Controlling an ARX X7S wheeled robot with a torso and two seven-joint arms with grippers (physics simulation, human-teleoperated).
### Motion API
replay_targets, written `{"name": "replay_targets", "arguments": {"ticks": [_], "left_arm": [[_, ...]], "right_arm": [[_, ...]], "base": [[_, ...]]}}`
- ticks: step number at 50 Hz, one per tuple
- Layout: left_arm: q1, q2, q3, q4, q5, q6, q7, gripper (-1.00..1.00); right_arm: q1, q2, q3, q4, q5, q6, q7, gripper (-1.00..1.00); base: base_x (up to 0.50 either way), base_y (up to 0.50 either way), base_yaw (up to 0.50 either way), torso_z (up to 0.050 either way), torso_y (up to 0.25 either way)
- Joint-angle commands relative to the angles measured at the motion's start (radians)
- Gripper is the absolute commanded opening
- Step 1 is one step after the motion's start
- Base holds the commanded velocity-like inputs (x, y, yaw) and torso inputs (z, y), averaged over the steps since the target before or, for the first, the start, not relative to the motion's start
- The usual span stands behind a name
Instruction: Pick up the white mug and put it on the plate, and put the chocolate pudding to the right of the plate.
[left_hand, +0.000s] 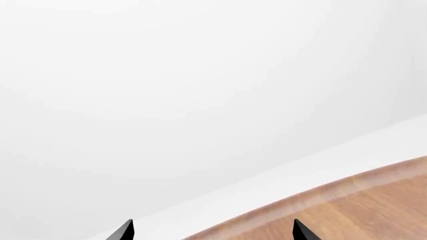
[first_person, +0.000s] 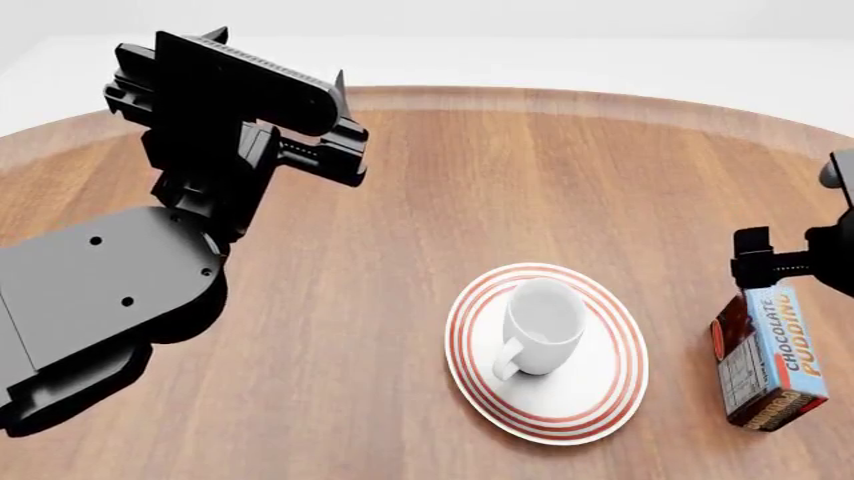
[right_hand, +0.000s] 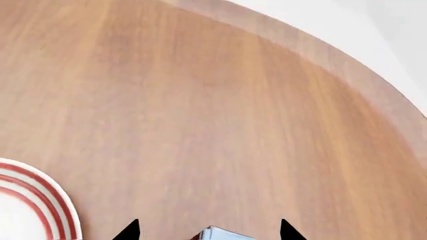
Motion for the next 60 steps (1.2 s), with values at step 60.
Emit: {"name": "replay_targets", "arguments": {"ticks": [60], "left_arm": [[-0.005,-0.142,-0.13,0.261,-0.06,-0.016,-0.181,1.0]], "right_arm": [[-0.267,0.467,0.27,-1.114,0.232,-0.702,0.39,1.0]], "base": [[0.0,0.0,0.0,0.0,0.0]]}}
